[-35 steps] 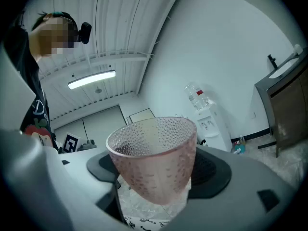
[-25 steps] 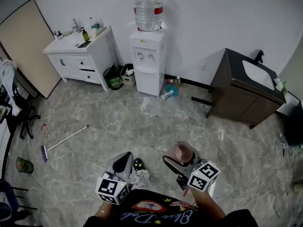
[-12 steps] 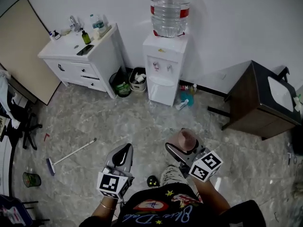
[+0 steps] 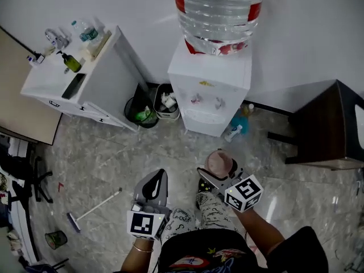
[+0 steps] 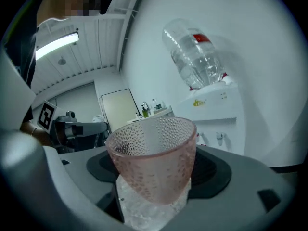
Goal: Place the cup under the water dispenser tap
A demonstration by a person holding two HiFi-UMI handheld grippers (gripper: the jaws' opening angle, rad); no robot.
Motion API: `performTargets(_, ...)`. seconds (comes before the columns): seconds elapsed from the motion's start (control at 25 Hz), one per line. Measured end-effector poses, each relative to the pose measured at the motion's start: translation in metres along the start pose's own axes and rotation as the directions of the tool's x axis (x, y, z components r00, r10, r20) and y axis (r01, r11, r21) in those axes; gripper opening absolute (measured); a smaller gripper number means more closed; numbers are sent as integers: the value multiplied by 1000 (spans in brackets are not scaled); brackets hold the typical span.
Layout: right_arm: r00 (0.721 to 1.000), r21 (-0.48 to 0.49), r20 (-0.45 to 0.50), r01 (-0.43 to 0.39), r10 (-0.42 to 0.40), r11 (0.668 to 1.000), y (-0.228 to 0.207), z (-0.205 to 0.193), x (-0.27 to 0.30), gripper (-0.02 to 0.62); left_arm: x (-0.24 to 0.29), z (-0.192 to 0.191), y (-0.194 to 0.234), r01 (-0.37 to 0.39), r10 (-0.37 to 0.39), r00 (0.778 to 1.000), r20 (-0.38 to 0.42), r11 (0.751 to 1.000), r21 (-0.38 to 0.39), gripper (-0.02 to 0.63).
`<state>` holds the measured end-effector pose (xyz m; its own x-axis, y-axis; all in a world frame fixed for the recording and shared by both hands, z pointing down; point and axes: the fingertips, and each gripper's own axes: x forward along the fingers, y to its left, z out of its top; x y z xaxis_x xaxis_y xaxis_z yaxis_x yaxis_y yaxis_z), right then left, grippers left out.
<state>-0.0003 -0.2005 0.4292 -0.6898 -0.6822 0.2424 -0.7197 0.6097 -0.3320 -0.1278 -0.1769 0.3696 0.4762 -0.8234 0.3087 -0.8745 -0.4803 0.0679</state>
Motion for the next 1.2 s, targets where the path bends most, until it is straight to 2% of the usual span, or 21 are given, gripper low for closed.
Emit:
performTargets(0.08,999,-9,29,19,-19,1000,-32,-2,46,373,45,1,27,16,-15,999,29,999,-50,-3)
performTargets(0.2,994,-35,60,89,-86,995,-82,-17,112,373,106,-18,64,30,-29,999,23,999,-40,-3)
performTargets(0.44,952,57,114,278,-283,959,-166,-81,190,373,184,-85,84,92,-95,995,-42,993,-69,-3)
performTargets(0.68,907,6,106,410,-408,912,-225,-126,251,373,201,-123,83,189,-196,973,-119,979,-72,-3)
performTargets(0.8,878,-11,90,472,-470,881,-243,-142,267,373,195,-135,101,189,-205,965,-164,976,-109,-3)
performTargets(0.96,837,-44,88,544,-540,838,-261,-152,281,373,195,-147,123,193,-208,952,-225,977,-89,-3)
performTargets(1.08,814,-91,88,581,-575,809,-267,-156,284,373,198,-150,130,205,-225,946,-231,973,-108,-3)
performTargets(1.2,788,-82,74,615,-611,784,-269,-160,286,372,199,-150,134,220,-243,942,-230,968,-124,-3)
